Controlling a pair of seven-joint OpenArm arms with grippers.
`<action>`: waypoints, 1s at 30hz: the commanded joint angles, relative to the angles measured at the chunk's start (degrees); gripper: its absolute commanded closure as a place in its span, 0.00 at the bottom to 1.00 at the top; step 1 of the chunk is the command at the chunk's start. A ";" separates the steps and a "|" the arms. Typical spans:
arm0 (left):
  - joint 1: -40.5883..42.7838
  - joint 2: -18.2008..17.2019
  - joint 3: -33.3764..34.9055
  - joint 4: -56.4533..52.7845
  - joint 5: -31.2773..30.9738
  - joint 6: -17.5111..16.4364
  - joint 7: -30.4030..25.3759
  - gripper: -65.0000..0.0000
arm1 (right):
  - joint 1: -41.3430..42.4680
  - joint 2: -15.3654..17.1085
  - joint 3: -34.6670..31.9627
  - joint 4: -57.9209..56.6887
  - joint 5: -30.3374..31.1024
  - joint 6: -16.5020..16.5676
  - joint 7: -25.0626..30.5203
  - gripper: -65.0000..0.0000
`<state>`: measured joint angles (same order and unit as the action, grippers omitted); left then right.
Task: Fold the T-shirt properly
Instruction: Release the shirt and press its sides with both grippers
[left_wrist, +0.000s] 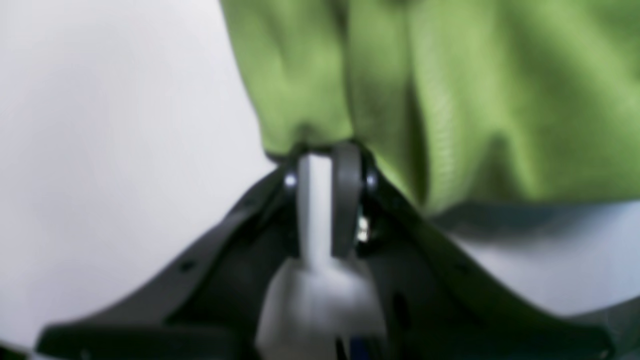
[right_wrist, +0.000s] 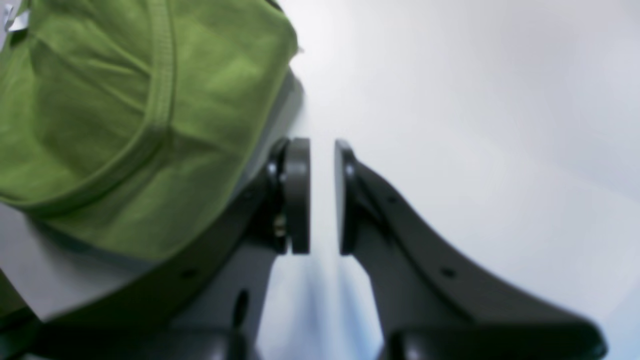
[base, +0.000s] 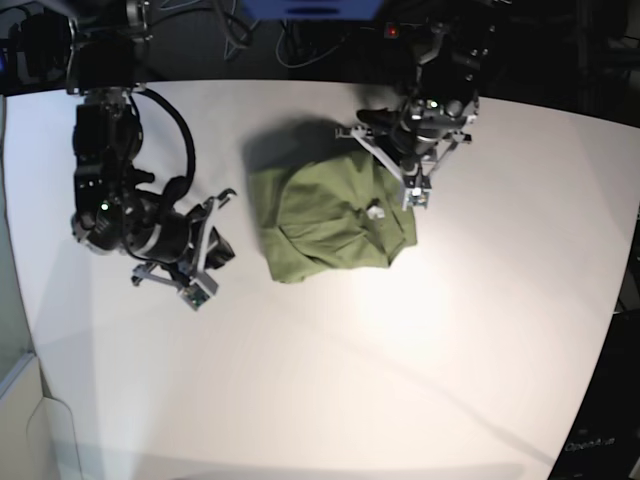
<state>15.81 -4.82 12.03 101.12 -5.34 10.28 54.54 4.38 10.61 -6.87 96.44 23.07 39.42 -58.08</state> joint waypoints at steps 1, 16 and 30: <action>-0.56 0.03 0.41 -1.12 0.03 0.05 0.36 0.88 | 0.76 0.33 0.24 0.83 0.80 0.58 1.07 0.90; -17.00 2.31 -0.03 -19.85 0.03 0.05 -7.47 0.88 | -5.74 -0.90 -3.81 0.92 0.89 0.58 5.03 0.90; -24.12 3.46 -7.24 -13.52 0.03 0.05 -13.62 0.88 | -8.56 -5.38 -15.41 -0.84 0.62 0.58 7.76 0.90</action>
<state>-7.66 -0.97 5.02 86.76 -5.65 10.28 41.69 -5.10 4.86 -22.68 94.61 23.00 39.42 -51.62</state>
